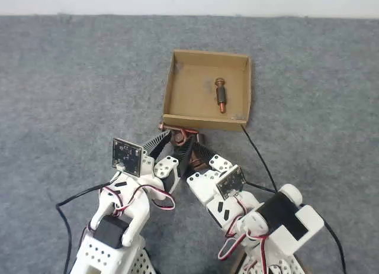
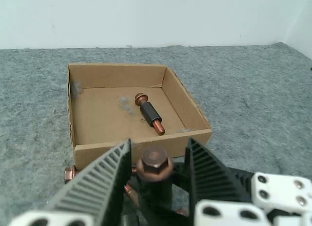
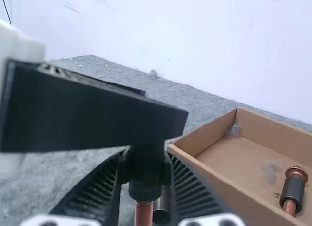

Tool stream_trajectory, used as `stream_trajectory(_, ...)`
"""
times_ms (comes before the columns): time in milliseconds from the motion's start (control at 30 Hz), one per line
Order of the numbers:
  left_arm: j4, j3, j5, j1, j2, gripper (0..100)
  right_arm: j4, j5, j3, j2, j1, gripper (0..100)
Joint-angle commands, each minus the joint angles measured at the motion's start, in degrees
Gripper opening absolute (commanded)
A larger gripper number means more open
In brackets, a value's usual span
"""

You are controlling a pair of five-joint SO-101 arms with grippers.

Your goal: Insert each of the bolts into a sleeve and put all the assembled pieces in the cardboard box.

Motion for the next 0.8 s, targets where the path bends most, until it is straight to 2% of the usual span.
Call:
stream_trajectory(0,-2.1,-0.8,0.8,-0.4,-1.3,17,0.5,1.0,-0.8,-1.1,0.8,0.6)
stream_trajectory(167,-1.9,-3.6,6.3,-0.4,-1.3,17,2.3,1.0,-1.9,-1.0,0.8,0.6)
stream_trajectory(267,-1.9,-4.4,6.7,-0.5,-1.3,17,2.3,1.0,-1.9,-1.0,0.8,0.6)
stream_trajectory(600,-1.9,-4.4,6.9,-10.4,-1.3,17,2.3,1.0,-1.8,-1.0,1.0,0.6)
stream_trajectory(767,-1.9,-1.3,6.6,-16.3,-1.3,17,2.2,1.0,-1.9,-1.0,3.5,0.6)
